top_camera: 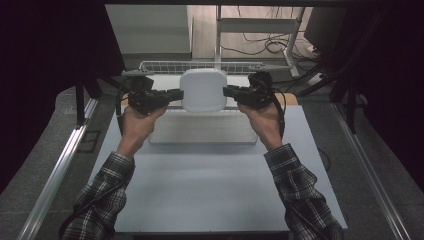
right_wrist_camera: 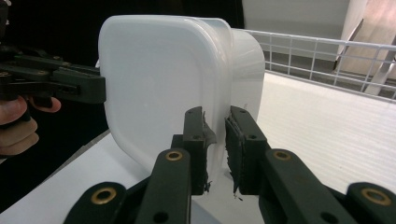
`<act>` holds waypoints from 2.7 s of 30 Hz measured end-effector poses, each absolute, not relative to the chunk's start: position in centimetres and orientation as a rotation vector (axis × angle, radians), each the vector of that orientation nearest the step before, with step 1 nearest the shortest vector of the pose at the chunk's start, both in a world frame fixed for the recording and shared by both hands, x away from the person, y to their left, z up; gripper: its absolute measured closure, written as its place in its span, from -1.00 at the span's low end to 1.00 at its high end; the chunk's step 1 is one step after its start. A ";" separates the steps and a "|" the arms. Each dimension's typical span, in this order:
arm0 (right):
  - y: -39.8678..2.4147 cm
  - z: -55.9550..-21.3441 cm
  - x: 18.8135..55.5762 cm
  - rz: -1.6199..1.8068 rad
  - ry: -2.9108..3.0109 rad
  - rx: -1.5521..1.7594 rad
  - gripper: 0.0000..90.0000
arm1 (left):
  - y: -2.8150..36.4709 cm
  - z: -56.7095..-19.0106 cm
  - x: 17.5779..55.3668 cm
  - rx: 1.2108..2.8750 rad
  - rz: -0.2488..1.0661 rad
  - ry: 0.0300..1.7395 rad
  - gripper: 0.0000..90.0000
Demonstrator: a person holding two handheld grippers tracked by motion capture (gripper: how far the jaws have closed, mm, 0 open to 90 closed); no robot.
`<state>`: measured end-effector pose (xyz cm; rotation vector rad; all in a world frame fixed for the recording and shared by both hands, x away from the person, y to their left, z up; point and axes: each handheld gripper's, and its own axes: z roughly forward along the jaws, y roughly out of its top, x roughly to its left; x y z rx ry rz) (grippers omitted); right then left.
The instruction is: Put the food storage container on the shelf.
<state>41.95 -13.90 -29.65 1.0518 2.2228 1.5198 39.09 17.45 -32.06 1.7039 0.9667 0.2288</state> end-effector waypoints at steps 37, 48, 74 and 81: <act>-12.3 -30.3 45.8 1.444 2.162 1.119 0.11 | 16.3 -32.1 43.2 1.746 0.286 1.070 -0.07; -11.8 -30.3 46.9 1.408 2.109 1.144 0.06 | 15.6 -31.1 44.3 1.780 0.443 1.108 -0.27; -12.2 -31.5 44.3 1.418 2.210 0.983 -0.89 | 16.2 -32.8 41.0 1.803 0.324 0.927 -0.92; -12.5 -32.3 44.0 1.413 2.224 0.975 -0.93 | 16.3 -33.7 40.2 1.818 0.352 0.894 -0.93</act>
